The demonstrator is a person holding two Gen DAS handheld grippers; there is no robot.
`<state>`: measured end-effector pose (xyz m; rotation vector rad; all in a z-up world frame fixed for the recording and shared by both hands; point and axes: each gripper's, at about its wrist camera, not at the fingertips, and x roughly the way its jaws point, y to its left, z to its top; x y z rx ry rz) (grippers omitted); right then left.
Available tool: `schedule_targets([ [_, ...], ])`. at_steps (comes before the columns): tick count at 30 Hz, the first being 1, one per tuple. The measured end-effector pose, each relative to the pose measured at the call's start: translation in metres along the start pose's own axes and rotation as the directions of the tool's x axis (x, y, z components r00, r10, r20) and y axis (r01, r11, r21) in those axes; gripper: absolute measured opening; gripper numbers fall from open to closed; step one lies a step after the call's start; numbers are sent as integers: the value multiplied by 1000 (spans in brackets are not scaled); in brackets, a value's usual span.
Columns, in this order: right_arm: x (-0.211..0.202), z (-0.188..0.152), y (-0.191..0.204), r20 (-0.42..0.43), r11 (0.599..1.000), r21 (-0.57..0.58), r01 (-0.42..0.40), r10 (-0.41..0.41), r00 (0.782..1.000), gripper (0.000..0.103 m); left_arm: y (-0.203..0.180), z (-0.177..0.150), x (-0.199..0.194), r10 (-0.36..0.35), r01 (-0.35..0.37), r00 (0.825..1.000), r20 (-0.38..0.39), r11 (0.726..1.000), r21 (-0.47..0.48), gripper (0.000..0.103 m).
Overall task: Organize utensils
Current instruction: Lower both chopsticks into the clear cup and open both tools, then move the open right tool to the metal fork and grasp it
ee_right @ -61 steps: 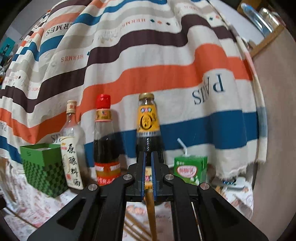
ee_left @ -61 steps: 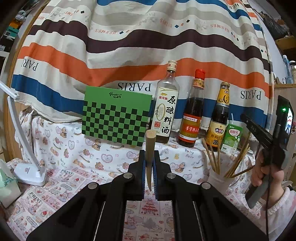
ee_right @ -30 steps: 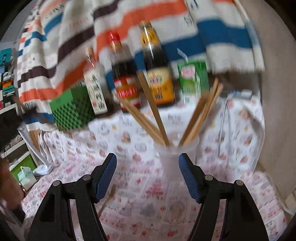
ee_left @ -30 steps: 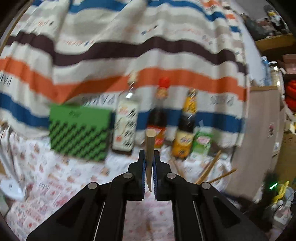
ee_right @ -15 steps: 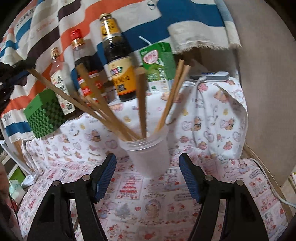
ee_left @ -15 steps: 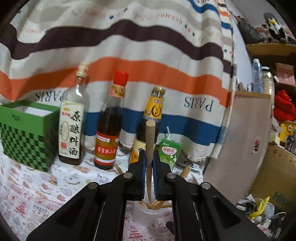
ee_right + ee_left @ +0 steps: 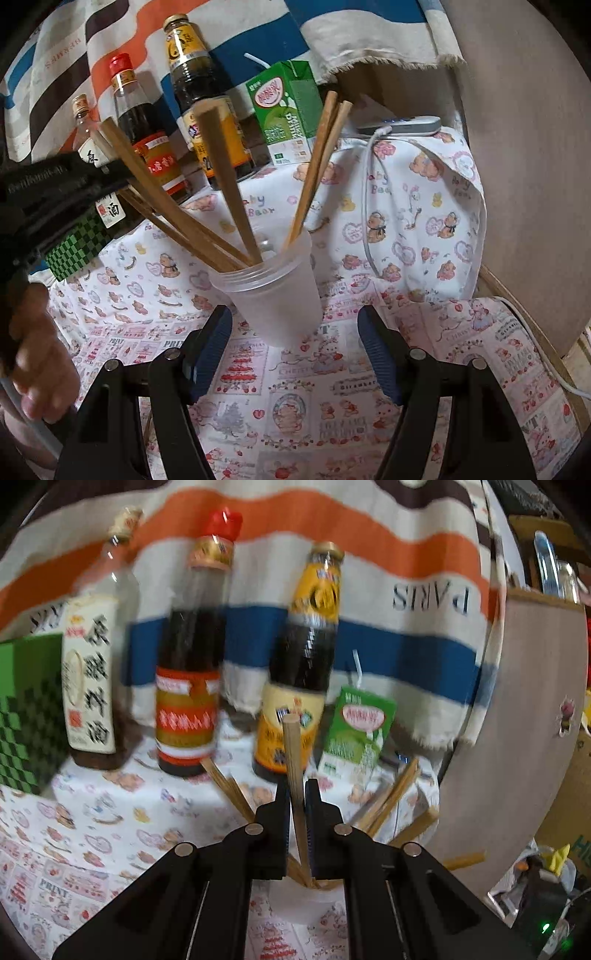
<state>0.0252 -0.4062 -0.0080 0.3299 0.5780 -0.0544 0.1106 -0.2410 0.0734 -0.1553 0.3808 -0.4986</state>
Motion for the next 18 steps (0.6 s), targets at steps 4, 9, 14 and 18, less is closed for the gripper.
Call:
schedule_targets([
  [4, 2, 0, -2, -7, 1000, 7, 8, -8, 1000, 72, -2, -5, 7, -9, 9, 999, -35, 1000, 13, 7],
  [9, 4, -1, -1, -21, 1000, 3, 17, -17, 1000, 73, -3, -13, 18, 31, -26, 997, -76, 997, 68, 8],
  [14, 5, -1, -1, -26, 1000, 4, 19, -19, 999, 74, 3, -13, -2, 22, -17, 997, -69, 997, 77, 35],
  [18, 6, -3, 3, -39, 1000, -5, 4, -4, 999, 74, 13, -10, -45, 52, -53, 999, 11, 991, 124, 58],
])
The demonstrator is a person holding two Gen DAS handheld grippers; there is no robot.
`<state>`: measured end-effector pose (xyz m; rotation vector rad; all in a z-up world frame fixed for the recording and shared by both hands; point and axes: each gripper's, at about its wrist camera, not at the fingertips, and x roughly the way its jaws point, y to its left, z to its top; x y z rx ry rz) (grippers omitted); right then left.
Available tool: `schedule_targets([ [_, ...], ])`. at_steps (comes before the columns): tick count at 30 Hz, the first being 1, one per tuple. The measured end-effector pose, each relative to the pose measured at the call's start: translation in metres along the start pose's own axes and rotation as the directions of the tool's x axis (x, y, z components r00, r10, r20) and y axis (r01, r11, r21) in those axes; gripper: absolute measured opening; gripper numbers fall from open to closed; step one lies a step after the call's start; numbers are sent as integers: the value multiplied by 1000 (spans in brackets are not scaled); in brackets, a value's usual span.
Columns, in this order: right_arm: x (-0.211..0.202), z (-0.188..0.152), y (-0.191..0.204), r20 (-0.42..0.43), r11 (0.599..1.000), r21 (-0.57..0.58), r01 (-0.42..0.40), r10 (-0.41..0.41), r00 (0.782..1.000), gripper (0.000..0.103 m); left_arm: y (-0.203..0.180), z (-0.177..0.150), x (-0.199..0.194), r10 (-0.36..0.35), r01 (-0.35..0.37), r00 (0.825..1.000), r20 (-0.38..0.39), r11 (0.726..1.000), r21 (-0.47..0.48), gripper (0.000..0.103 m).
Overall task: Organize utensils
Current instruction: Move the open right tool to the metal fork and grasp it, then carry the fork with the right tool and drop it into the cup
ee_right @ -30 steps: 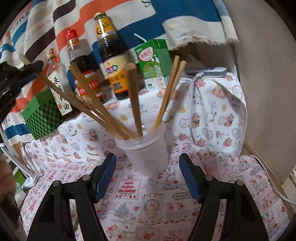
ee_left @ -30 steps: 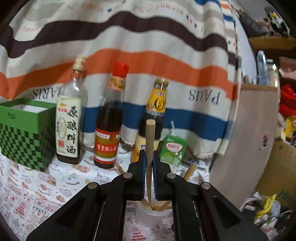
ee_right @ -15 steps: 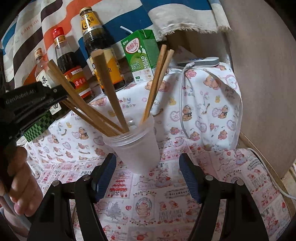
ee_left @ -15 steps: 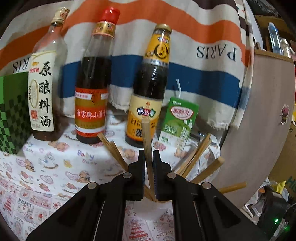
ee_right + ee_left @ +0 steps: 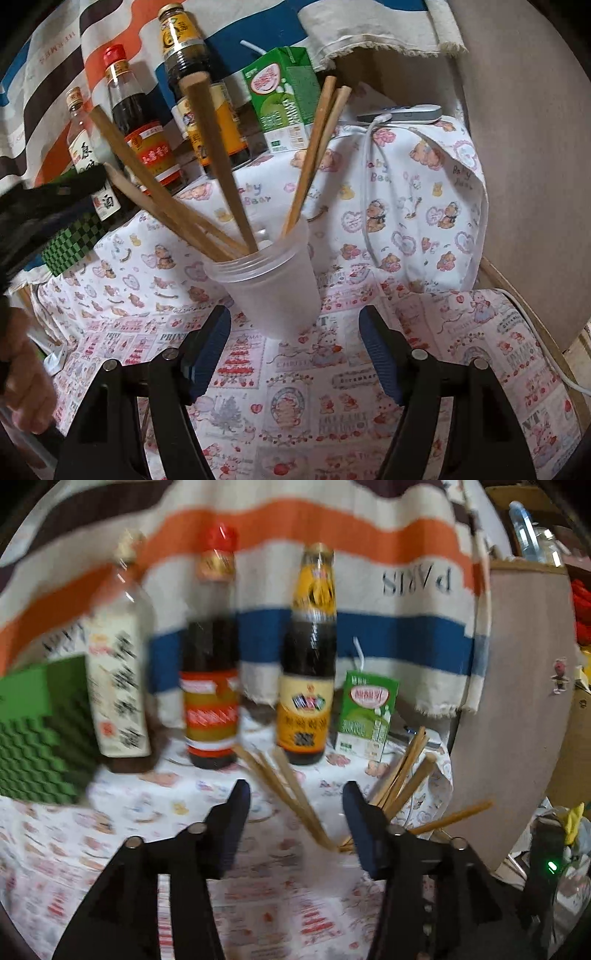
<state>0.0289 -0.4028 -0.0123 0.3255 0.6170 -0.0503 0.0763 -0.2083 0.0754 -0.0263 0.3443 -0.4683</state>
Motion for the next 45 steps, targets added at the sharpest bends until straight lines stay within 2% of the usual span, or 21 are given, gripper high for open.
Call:
schedule_targets([
  [3, -4, -2, 9, 8, 1000, -28, -9, 9, 1000, 74, 15, -2, -27, 2, -3, 1000, 9, 1000, 25, 67],
  [7, -9, -7, 24, -2, 996, -66, -56, 56, 998, 75, 45, -11, -62, 85, -86, 996, 32, 995, 41, 77],
  [9, -11, -10, 33, -10, 992, -96, -80, 80, 997, 75, 61, -17, -77, 154, -156, 987, 51, 987, 36, 85],
  [11, -12, -14, 44, -6, 988, -137, -72, 71, 997, 75, 75, -25, -89, 234, -238, 970, 72, 970, 52, 92],
  [14, -7, -19, 58, -30, 983, -178, -49, 44, 999, 76, 91, -38, -96, 279, -283, 958, 67, 957, 57, 101],
  [16, -1, -22, 67, -85, 983, -173, -60, 46, 995, 76, 101, -47, -97, 292, -293, 955, 55, 956, 22, 102],
  [20, 10, -29, 85, -206, 979, -148, -142, 110, 972, 73, 116, -65, -90, 302, -300, 953, 23, 952, -60, 102],
  [23, 17, -31, 99, -276, 976, -119, -180, 142, 951, 61, 130, -77, -84, 304, -302, 953, -10, 943, -142, 102],
  [25, 25, -30, 105, -314, 977, -91, -194, 157, 936, 52, 141, -83, -78, 281, -285, 959, -47, 942, -178, 102],
  [28, 45, -28, 115, -374, 975, -77, -208, 165, 913, 46, 150, -89, -75, 336, -343, 939, -71, 920, -187, 102],
  [30, 62, -28, 126, -431, 969, -97, -226, 164, 888, 39, 157, -94, -77, 340, -350, 937, -84, 914, -206, 102],
  [32, 78, -31, 134, -475, 965, -109, -237, 159, 866, 36, 164, -96, -78, 343, -355, 935, -92, 905, -235, 102],
  [34, 93, -33, 138, -505, 968, -106, -228, 145, 851, 30, 169, -97, -78, 348, -362, 932, -102, 898, -251, 102],
  [37, 109, -34, 140, -518, 972, -107, -209, 125, 846, 28, 169, -97, -80, 375, -388, 922, -97, 890, -240, 102],
  [39, 112, -34, 139, -516, 973, -107, -203, 120, 848, 27, 168, -95, -82, 380, -390, 921, -87, 891, -233, 102],
  [45, 121, -39, 148, -538, 964, -122, -237, 137, 832, 27, 168, -94, -84, 389, -397, 918, -83, 886, -239, 102],
])
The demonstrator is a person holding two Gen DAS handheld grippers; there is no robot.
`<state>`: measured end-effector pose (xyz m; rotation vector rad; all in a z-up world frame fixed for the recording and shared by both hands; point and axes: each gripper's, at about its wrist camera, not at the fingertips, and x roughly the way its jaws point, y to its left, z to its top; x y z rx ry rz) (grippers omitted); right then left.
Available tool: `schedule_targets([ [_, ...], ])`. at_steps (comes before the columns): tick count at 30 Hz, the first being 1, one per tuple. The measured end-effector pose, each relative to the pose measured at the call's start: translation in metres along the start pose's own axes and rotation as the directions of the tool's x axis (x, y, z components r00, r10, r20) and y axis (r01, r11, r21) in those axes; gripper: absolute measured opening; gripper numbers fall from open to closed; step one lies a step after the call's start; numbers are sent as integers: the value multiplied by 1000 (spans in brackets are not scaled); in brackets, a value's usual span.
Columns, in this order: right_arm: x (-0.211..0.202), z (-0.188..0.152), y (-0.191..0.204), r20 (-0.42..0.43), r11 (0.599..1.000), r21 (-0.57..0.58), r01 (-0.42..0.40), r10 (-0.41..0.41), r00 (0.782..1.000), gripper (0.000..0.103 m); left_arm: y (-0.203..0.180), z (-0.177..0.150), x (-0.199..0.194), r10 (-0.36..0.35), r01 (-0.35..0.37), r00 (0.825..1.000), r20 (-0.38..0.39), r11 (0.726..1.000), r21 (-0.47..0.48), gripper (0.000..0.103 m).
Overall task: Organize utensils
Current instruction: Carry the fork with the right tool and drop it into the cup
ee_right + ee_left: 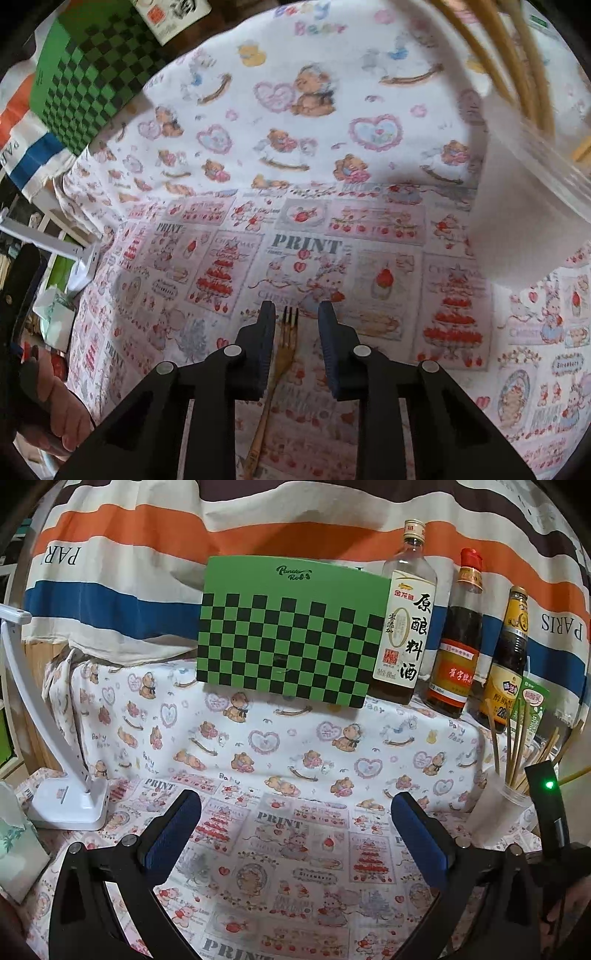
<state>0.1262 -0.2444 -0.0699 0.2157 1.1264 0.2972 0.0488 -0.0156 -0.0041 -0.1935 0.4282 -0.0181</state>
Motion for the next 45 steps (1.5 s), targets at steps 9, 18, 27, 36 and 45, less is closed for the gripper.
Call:
schedule_targets([
  [9, 9, 3, 5, -37, 999, -39, -9, 8, 999, 10, 5, 1, 0, 55, -55, 998, 24, 998, -2, 102],
  [18, -9, 0, -3, -4, 1000, 15, 6, -5, 1000, 9, 16, 4, -7, 77, -74, 996, 46, 995, -63, 102],
  [27, -80, 3, 17, 189, 997, -42, 61, -52, 981, 3, 8, 6, -16, 50, -49, 995, 91, 999, -11, 102],
  [36, -123, -4, 30, 299, 988, -79, 132, -103, 949, 2, 1, 4, -19, 61, -64, 992, 106, 998, 26, 102],
  [45, -193, -2, 54, 546, 929, -121, 349, -231, 805, 2, 9, 6, -16, 59, -57, 995, 85, 998, -21, 102],
])
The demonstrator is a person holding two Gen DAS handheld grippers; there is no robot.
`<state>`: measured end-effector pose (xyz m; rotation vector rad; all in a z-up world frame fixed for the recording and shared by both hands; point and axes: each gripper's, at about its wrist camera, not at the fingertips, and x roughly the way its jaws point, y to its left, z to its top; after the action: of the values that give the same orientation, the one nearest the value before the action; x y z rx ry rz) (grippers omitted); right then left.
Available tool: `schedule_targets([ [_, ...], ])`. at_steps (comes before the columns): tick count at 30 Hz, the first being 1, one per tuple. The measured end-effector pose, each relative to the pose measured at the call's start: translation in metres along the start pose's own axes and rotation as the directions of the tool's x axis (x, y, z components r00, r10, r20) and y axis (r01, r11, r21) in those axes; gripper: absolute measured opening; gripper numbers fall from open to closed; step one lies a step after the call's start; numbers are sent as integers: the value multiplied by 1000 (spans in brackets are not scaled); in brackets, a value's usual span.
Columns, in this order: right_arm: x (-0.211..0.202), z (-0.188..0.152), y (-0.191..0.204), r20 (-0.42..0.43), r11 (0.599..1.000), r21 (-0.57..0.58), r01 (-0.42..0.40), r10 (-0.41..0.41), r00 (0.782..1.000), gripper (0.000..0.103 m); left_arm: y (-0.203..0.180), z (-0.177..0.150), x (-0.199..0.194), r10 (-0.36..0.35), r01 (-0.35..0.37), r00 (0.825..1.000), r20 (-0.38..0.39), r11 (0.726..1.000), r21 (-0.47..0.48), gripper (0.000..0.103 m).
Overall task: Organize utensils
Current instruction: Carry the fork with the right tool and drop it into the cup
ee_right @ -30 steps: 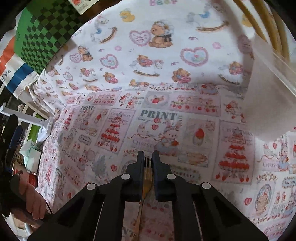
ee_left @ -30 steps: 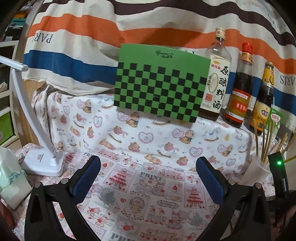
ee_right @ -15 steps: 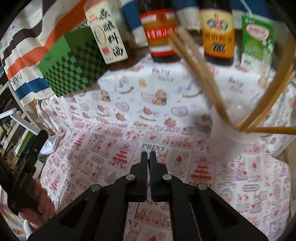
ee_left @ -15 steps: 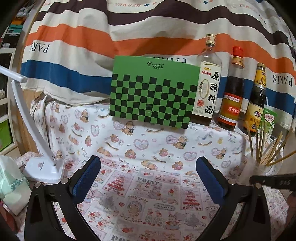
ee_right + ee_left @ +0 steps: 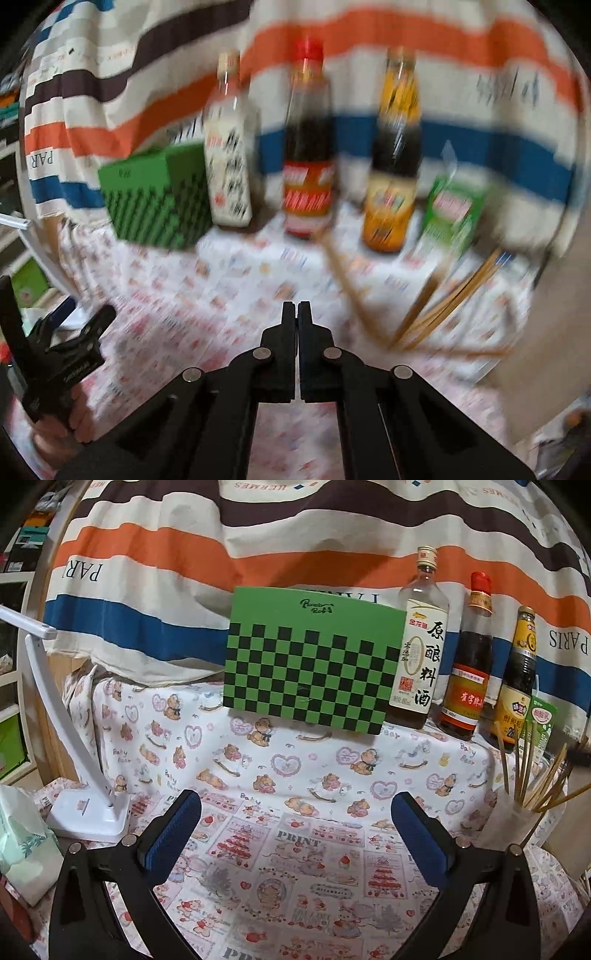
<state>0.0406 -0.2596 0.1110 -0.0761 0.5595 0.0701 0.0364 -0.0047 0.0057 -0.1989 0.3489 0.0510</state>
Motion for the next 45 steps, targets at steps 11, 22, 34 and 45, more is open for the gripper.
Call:
schedule_targets([
  [11, -44, 76, -38, 188, 985, -4, 170, -166, 968, 2, -6, -3, 1, -12, 12, 1000, 0, 999, 33, 102],
  [22, 41, 57, -84, 28, 949, 46, 313, -314, 949, 2, -8, -2, -1, -15, 15, 1000, 10, 999, 47, 102],
  [34, 68, 42, -95, -103, 963, 79, 259, -251, 962, 2, -10, -2, -1, -17, 16, 1000, 7, 998, 53, 102],
  [45, 65, 42, -103, -118, 976, 167, 141, -122, 986, 2, -10, -2, -1, -16, 16, 1000, 6, 999, 51, 102],
])
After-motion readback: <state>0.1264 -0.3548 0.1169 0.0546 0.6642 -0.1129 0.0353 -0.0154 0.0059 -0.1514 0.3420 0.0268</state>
